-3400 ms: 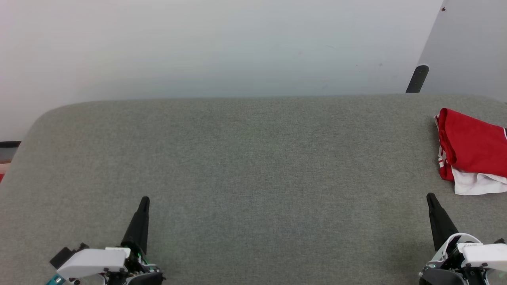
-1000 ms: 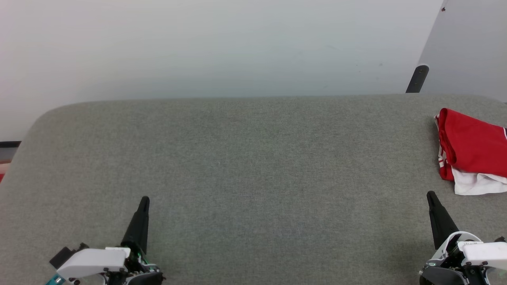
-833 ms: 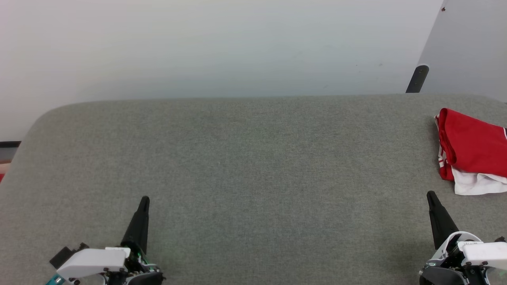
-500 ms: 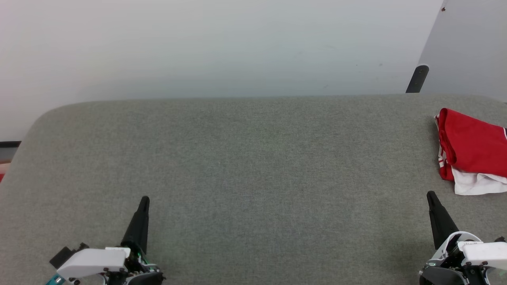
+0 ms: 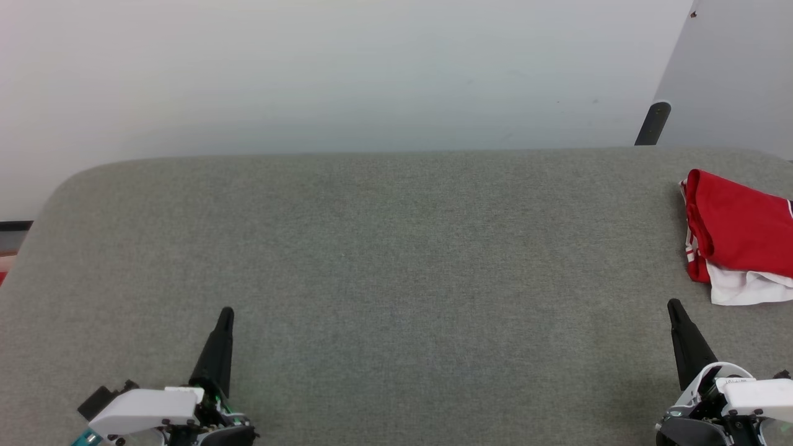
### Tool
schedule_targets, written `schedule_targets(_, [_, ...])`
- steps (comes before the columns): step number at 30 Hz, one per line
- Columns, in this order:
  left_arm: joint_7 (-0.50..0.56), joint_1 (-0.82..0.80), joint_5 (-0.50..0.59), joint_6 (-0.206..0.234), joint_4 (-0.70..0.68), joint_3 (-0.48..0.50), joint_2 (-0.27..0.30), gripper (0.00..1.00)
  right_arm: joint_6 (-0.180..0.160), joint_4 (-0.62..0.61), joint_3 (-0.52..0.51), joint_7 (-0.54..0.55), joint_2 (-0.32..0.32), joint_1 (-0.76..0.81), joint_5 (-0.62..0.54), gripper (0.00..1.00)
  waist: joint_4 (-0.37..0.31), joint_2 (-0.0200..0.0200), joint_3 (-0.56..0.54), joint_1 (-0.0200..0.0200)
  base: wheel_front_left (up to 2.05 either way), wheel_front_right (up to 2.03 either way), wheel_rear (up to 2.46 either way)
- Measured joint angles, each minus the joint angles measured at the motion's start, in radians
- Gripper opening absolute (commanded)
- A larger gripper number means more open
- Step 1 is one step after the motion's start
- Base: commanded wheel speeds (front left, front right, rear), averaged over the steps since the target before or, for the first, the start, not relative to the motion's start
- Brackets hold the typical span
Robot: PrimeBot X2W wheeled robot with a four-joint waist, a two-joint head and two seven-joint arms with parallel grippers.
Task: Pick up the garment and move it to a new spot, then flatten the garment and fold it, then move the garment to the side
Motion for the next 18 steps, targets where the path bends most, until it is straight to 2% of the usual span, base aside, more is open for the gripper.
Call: schedule_targets(18, [0.000, 0.000, 0.000, 0.000, 0.000, 0.000, 0.000, 0.00, 0.000, 0.000, 0.000, 0.000, 0.000, 0.000, 0.000, 0.00, 0.000, 0.0000, 0.000, 0.0000, 0.00, 0.00, 0.00])
